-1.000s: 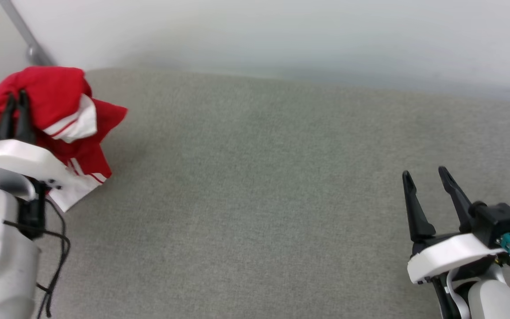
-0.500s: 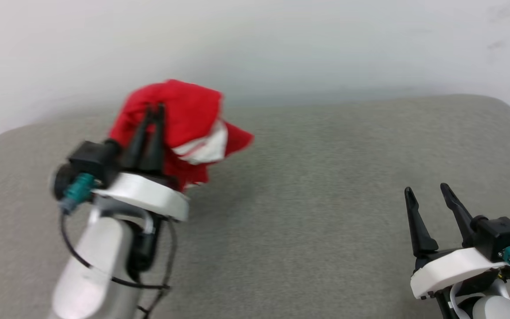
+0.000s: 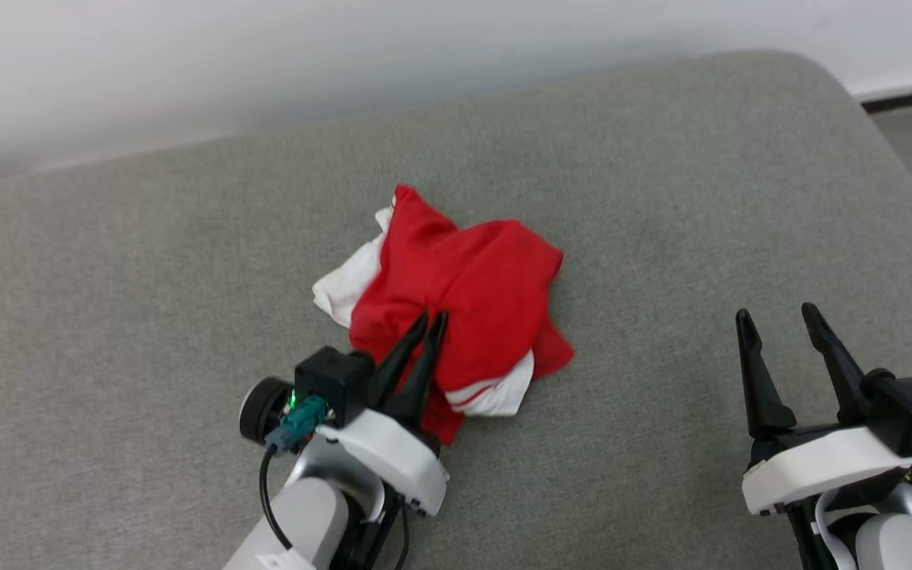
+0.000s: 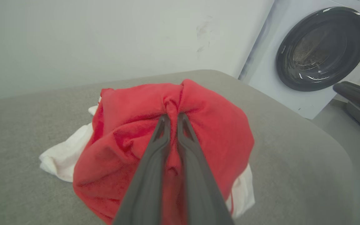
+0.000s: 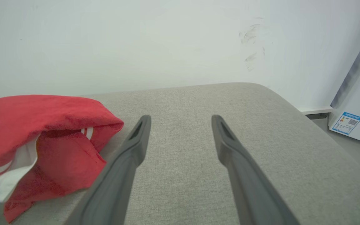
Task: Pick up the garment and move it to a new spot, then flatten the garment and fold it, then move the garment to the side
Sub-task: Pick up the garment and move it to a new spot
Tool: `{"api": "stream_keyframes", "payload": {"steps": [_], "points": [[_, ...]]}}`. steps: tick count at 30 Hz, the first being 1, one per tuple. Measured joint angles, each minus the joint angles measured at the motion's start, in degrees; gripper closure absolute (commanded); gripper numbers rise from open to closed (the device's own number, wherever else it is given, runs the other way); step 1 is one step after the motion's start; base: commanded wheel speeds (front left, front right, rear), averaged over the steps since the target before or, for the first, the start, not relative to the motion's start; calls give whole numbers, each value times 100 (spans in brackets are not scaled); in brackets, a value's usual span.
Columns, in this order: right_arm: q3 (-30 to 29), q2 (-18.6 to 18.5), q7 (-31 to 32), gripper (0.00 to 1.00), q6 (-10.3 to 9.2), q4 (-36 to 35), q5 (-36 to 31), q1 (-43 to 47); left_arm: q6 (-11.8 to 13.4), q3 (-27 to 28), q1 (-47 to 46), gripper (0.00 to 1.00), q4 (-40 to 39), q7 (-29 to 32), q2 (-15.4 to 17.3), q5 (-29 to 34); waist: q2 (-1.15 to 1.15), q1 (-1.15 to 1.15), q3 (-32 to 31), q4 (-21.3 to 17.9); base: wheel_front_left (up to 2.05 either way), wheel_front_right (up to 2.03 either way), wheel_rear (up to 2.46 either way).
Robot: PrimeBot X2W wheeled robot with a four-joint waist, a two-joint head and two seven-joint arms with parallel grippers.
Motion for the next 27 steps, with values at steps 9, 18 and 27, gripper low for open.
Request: {"api": "stream_keyframes", "payload": {"steps": [9,18,27], "points": [[-12,0,-79,0,1,96,3,-151,-144,-221,176,62,610,-98,166,103,0,1,464,150,0,0,0],[-34,2,10,0,1,232,-81,-34,-153,-176,232,0,516,-456,-78,159,0,1,-162,478,0,0,0],[-64,1,199,0,0,123,-86,294,261,547,581,0,42,-488,1,371,0,0,-803,944,0,0,0]]}}
